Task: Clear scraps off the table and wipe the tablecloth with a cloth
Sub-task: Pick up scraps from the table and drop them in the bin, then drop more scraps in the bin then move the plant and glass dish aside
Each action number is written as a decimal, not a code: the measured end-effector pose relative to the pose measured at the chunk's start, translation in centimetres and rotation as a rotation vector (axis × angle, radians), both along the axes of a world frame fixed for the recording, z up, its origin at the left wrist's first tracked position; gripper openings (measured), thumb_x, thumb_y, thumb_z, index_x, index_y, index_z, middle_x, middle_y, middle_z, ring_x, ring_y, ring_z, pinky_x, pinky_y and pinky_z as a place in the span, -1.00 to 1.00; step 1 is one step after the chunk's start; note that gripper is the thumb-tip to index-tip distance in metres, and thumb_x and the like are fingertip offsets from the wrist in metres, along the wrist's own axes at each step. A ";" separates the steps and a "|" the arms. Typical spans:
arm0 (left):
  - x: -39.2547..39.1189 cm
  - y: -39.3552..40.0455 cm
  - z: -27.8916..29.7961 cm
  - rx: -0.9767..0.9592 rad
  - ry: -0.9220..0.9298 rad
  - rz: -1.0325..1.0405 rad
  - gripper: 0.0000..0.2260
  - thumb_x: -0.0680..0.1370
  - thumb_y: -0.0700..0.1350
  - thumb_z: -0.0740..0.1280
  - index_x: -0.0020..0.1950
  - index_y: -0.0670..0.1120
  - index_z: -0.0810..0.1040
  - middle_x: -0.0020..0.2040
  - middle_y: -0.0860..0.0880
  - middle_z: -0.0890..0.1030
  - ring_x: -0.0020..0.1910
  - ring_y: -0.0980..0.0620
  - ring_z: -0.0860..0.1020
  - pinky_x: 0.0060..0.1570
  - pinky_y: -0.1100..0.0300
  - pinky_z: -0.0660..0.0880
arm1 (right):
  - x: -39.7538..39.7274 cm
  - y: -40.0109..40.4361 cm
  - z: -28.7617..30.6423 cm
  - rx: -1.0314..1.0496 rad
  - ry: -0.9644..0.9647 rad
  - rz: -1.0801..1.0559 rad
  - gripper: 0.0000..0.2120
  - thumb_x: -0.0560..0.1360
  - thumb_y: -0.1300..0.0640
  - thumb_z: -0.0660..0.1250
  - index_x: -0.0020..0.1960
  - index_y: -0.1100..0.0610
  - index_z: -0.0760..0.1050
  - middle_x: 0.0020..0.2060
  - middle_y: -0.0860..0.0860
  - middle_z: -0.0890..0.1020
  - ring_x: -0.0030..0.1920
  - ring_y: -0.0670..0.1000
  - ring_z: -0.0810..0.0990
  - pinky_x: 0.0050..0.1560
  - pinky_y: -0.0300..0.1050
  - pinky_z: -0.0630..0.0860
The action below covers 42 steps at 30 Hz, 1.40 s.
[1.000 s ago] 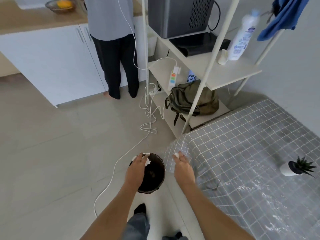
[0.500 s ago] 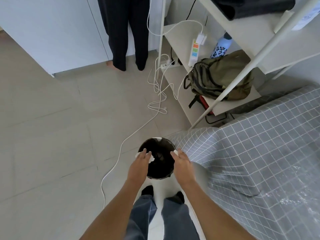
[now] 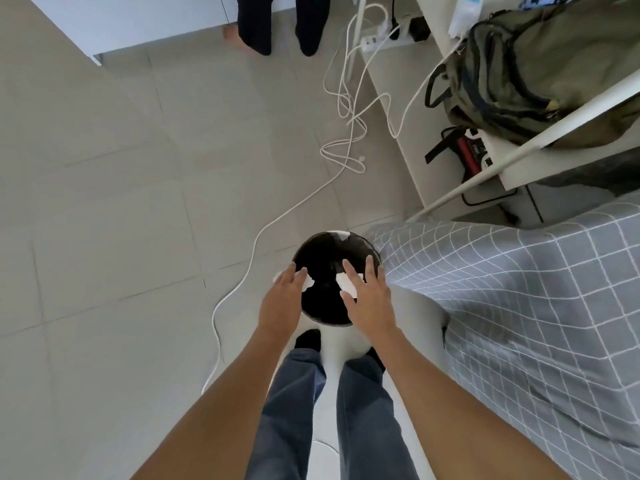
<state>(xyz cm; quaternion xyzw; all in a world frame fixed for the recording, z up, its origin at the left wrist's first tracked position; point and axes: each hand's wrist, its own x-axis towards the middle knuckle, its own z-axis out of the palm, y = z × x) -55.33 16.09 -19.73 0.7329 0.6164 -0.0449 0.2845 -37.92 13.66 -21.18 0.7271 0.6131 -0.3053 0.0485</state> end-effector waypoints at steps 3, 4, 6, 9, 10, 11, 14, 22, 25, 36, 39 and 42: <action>0.0 0.1 -1.0 -0.006 0.006 0.028 -0.50 0.60 -0.30 0.19 0.52 -0.08 0.19 0.53 -0.10 0.18 0.46 -0.07 0.27 0.36 0.11 0.31 | 0.8 -0.2 -1.3 -0.023 -0.068 0.024 -0.33 0.59 -0.02 0.17 0.54 -0.10 -0.15 0.54 0.18 -0.11 0.52 0.24 -0.10 0.46 0.19 0.12; 0.0 0.1 -1.3 -0.011 0.007 0.032 -0.50 0.60 -0.30 0.19 0.52 -0.08 0.19 0.53 -0.09 0.18 0.46 -0.07 0.26 0.36 0.11 0.31 | 1.2 -0.3 -1.5 -0.041 -0.088 0.023 -0.32 0.59 -0.03 0.17 0.54 -0.10 -0.19 0.54 0.18 -0.13 0.52 0.22 -0.10 0.46 0.17 0.10; 0.4 0.1 -1.8 -0.028 0.003 0.034 -0.50 0.59 -0.30 0.19 0.52 -0.09 0.19 0.53 -0.10 0.18 0.46 -0.08 0.26 0.36 0.10 0.31 | 2.0 -0.8 -2.0 -0.070 -0.108 0.018 -0.31 0.60 -0.05 0.15 0.54 -0.08 -0.23 0.53 0.17 -0.15 0.53 0.20 -0.12 0.47 0.15 0.07; 1.5 0.2 -2.4 -0.046 -0.001 0.024 -0.49 0.60 -0.28 0.20 0.53 -0.08 0.16 0.53 -0.10 0.19 0.45 -0.07 0.27 0.35 0.09 0.34 | 3.2 -1.5 -2.3 -0.070 -0.100 -0.016 -0.34 0.61 -0.06 0.12 0.54 -0.07 -0.21 0.54 0.14 -0.14 0.53 0.17 -0.15 0.49 0.12 0.00; 2.0 0.3 -2.6 -0.051 -0.005 0.027 -0.49 0.60 -0.27 0.20 0.53 -0.08 0.16 0.53 -0.10 0.19 0.45 -0.08 0.28 0.35 0.09 0.34 | 3.6 -1.8 -2.5 -0.075 -0.092 -0.028 -0.35 0.61 -0.05 0.12 0.54 -0.07 -0.20 0.54 0.14 -0.14 0.53 0.16 -0.15 0.50 0.11 -0.01; 2.5 0.5 -2.6 -0.056 -0.012 0.033 -0.49 0.60 -0.27 0.20 0.53 -0.09 0.15 0.53 -0.11 0.19 0.45 -0.08 0.28 0.34 0.09 0.35 | 3.9 -1.9 -2.6 -0.079 -0.089 -0.034 -0.35 0.61 -0.05 0.12 0.54 -0.06 -0.19 0.54 0.14 -0.14 0.54 0.15 -0.15 0.51 0.11 -0.01; 4.2 1.1 -2.8 -0.095 -0.079 0.061 -0.49 0.61 -0.22 0.18 0.54 -0.09 0.11 0.55 -0.10 0.11 0.47 -0.09 0.23 0.35 0.07 0.32 | 4.7 -2.2 -2.9 -0.085 -0.085 -0.045 -0.37 0.61 -0.04 0.10 0.55 -0.06 -0.18 0.54 0.14 -0.14 0.54 0.14 -0.15 0.51 0.10 -0.01; 4.6 0.1 -3.8 -0.134 -0.093 0.136 -0.28 0.56 0.01 0.27 0.57 -0.07 -0.11 0.57 -0.13 -0.07 0.54 -0.13 -0.01 0.45 0.02 0.13 | 6.6 -3.1 -2.2 -0.088 -0.116 -0.011 -0.42 0.63 -0.02 0.06 0.55 -0.03 -0.14 0.54 0.13 -0.16 0.54 0.13 -0.16 0.52 0.06 -0.01; 4.0 -0.4 -2.8 -0.146 -0.025 0.124 -0.27 0.57 0.05 0.25 0.56 -0.09 -0.12 0.57 -0.13 -0.08 0.54 -0.13 0.00 0.45 0.00 0.11 | 6.7 -3.3 -1.0 -0.097 -0.115 -0.024 -0.42 0.63 -0.02 0.06 0.55 -0.02 -0.14 0.54 0.13 -0.16 0.54 0.12 -0.16 0.52 0.07 -0.01; 4.8 0.4 7.0 -0.062 0.085 0.025 -0.40 0.62 0.08 0.10 0.57 -0.08 -0.07 0.57 -0.09 -0.03 0.54 -0.08 0.00 0.47 0.00 0.06 | 5.9 -1.0 9.4 -0.006 -0.104 -0.074 -0.47 0.65 -0.03 -0.01 0.56 0.02 -0.09 0.55 0.13 -0.08 0.54 0.12 -0.13 0.51 0.06 -0.08; 5.5 1.3 10.5 -0.050 0.118 -0.032 -0.45 0.63 0.07 0.06 0.56 -0.09 -0.01 0.57 -0.10 0.01 0.54 -0.08 0.02 0.46 0.00 0.06 | 5.8 -0.7 13.1 0.018 -0.090 -0.120 -0.50 0.64 -0.02 0.00 0.55 0.02 -0.01 0.54 0.14 -0.05 0.54 0.13 -0.11 0.51 0.05 -0.07; 6.5 2.0 13.8 -0.035 0.156 -0.113 -0.48 0.65 0.06 0.03 0.55 -0.11 0.02 0.57 -0.11 0.00 0.54 -0.10 0.02 0.47 -0.03 0.05 | 5.7 -0.8 16.4 0.046 -0.100 -0.155 -0.51 0.64 -0.02 0.00 0.54 0.03 0.04 0.54 0.16 -0.03 0.54 0.14 -0.11 0.51 0.05 -0.07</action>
